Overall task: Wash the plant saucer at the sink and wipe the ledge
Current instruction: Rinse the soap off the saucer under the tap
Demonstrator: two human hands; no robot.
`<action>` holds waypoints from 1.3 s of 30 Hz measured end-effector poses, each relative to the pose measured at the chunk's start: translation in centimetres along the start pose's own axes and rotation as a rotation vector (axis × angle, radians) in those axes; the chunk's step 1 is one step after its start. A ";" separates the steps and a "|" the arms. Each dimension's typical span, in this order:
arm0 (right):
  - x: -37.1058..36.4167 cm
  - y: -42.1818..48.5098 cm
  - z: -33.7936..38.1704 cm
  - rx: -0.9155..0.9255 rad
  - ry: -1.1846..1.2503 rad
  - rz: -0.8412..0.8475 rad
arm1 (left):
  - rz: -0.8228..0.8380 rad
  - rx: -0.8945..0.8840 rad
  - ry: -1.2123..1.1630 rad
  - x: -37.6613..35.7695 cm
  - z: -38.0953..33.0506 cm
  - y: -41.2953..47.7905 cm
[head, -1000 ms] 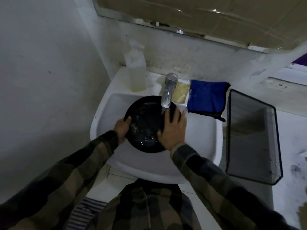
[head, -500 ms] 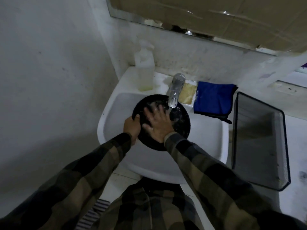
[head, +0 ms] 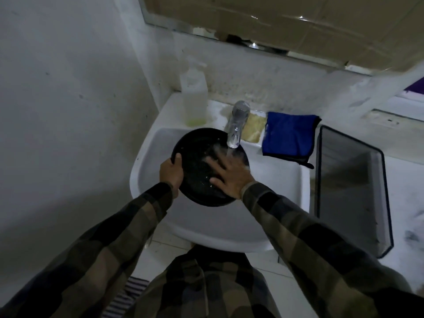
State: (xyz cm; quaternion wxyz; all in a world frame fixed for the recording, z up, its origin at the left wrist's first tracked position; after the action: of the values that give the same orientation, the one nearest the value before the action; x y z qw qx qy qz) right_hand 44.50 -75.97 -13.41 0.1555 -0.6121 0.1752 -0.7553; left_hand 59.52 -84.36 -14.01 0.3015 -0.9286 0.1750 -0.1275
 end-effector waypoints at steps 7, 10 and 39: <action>-2.4 -2.0 -0.2 -0.056 0.020 0.096 | -0.033 0.022 -0.014 0.7 -0.3 0.1; -2.4 -1.1 1.6 -0.071 0.124 0.117 | -0.060 -0.004 0.016 0.4 -0.9 -0.3; -1.3 -2.3 -2.5 -0.215 0.071 0.251 | 0.092 0.090 -0.042 -0.5 0.0 0.7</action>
State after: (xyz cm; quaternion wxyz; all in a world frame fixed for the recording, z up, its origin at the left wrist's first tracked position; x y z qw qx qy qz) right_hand 42.23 -73.11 -13.96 0.1759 -0.5715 0.3357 -0.7279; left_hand 58.84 -84.69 -14.47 0.3523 -0.9075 0.2049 -0.1017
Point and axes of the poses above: each hand's wrist, its own y-axis towards the middle knuckle, its own x-axis out of the back of the hand, z = x × y, the point moved 10 cm from there along y, towards the middle knuckle, and after that the axes turned 8 degrees about z, right-handed, at the moved point
